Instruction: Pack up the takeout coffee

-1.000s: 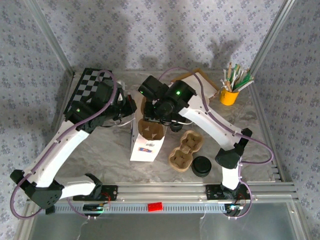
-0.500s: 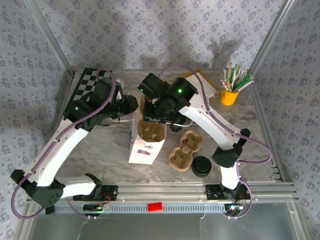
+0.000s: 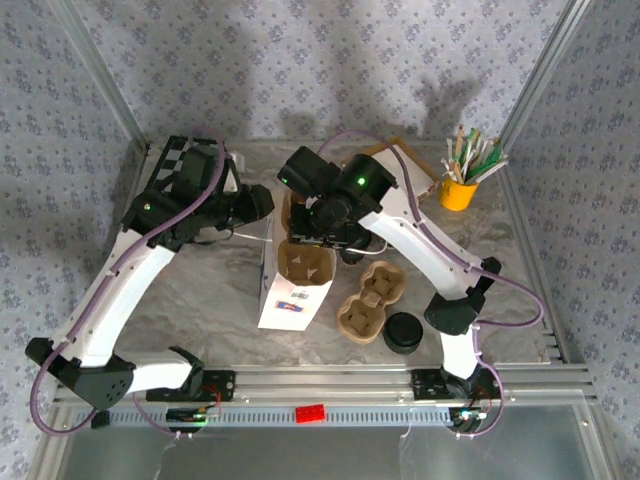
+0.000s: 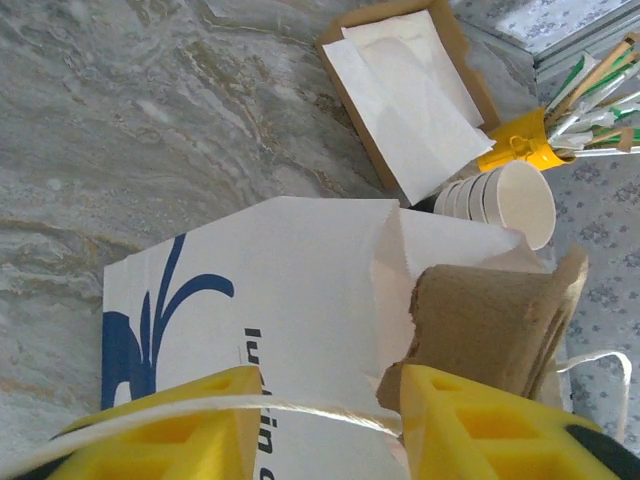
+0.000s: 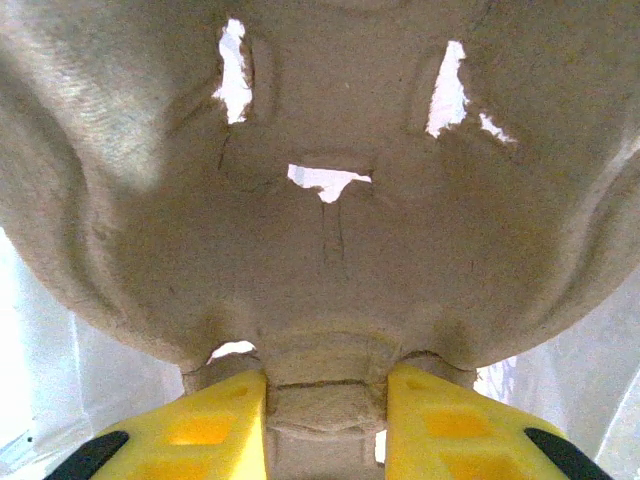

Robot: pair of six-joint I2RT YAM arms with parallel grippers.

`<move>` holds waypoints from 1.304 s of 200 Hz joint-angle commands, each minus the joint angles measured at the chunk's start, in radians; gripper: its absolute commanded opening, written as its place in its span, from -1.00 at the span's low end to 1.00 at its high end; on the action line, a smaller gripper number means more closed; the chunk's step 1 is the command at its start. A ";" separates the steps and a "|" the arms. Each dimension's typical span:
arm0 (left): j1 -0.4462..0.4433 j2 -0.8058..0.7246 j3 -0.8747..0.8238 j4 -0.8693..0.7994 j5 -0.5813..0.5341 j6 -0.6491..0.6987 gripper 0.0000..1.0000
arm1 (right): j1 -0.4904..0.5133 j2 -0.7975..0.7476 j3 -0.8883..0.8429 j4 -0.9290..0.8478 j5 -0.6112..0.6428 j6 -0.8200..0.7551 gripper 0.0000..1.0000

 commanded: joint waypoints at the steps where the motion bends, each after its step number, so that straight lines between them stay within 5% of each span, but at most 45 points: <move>1: 0.005 0.014 0.069 -0.040 0.039 0.069 -0.08 | 0.001 0.011 0.028 -0.038 0.003 -0.015 -0.40; 53: 0.028 0.094 0.147 -0.105 0.048 0.109 0.10 | -0.002 0.020 0.028 -0.032 -0.005 -0.012 -0.41; 152: 0.100 0.224 0.242 -0.222 0.101 0.222 0.12 | -0.003 0.034 0.033 -0.041 -0.015 -0.008 -0.43; 261: 0.099 0.243 0.205 -0.045 0.016 0.032 0.41 | 0.008 0.046 0.025 -0.036 -0.049 -0.009 -0.44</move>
